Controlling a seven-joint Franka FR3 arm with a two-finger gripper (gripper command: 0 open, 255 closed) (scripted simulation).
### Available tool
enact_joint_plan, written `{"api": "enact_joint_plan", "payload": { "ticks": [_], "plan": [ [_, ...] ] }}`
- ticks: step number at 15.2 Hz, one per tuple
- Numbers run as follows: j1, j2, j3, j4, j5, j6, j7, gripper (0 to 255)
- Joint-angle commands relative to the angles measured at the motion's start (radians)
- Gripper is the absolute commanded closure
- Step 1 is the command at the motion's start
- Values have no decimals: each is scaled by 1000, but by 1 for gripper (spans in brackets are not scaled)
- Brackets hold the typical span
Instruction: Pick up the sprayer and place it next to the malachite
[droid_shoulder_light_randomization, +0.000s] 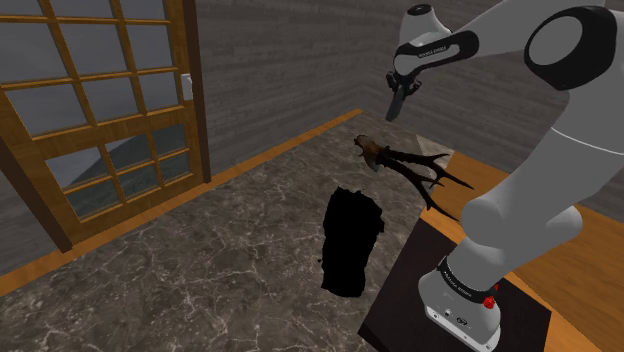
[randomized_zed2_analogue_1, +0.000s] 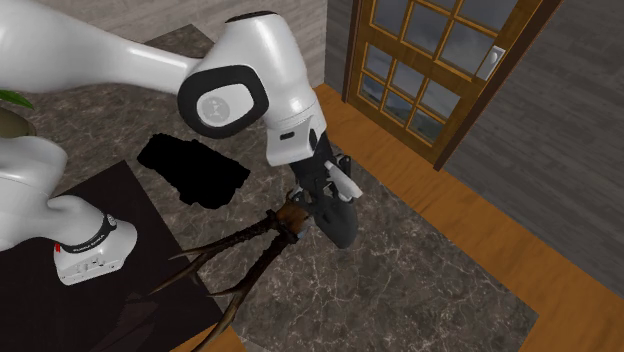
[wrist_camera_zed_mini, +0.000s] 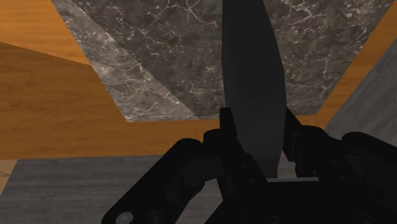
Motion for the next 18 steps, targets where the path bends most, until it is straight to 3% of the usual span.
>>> {"api": "enact_joint_plan", "payload": {
  "ticks": [1, 18],
  "plan": [
    [1, -7, 2, 18, 10, -23, -14, 255],
    [8, -29, 12, 208, 75, -217, -120, 255]
  ]
}}
